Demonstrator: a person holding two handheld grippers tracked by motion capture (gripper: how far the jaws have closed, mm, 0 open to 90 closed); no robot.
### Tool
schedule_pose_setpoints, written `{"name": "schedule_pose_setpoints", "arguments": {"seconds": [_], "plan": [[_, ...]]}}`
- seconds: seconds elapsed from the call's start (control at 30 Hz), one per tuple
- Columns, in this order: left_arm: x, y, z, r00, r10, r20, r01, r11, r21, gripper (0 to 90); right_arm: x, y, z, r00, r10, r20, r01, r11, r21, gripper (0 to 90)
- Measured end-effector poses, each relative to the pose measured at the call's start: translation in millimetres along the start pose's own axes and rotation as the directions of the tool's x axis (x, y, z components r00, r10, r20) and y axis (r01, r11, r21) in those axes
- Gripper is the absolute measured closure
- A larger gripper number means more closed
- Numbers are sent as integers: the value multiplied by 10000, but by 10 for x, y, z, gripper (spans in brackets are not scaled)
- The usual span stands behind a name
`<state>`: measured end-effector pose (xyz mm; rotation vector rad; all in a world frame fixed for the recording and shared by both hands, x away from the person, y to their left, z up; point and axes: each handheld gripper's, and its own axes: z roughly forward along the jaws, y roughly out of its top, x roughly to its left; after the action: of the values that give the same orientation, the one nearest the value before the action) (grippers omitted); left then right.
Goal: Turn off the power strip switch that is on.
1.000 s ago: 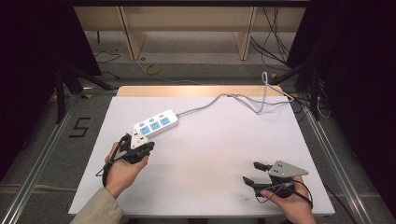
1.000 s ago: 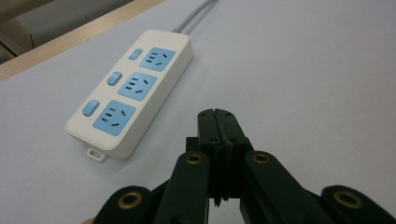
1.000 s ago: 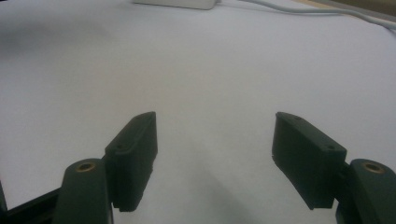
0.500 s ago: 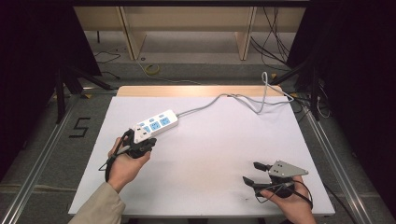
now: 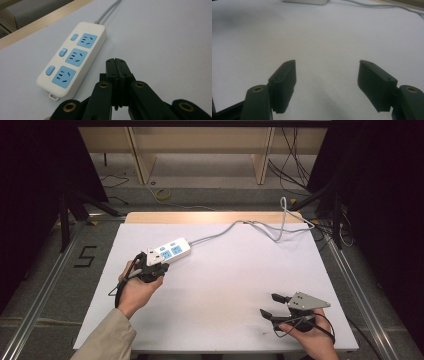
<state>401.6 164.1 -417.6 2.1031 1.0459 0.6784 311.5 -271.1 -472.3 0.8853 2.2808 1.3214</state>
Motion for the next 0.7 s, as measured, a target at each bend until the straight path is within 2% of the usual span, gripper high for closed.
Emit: {"name": "schedule_pose_setpoints", "arguments": {"seconds": [0.7], "plan": [[93, 166, 128, 10000, 37, -45, -36, 9998, 205, 896, 0, -2, 2, 10000, 30, 6, -30, 10000, 26, 322]]}}
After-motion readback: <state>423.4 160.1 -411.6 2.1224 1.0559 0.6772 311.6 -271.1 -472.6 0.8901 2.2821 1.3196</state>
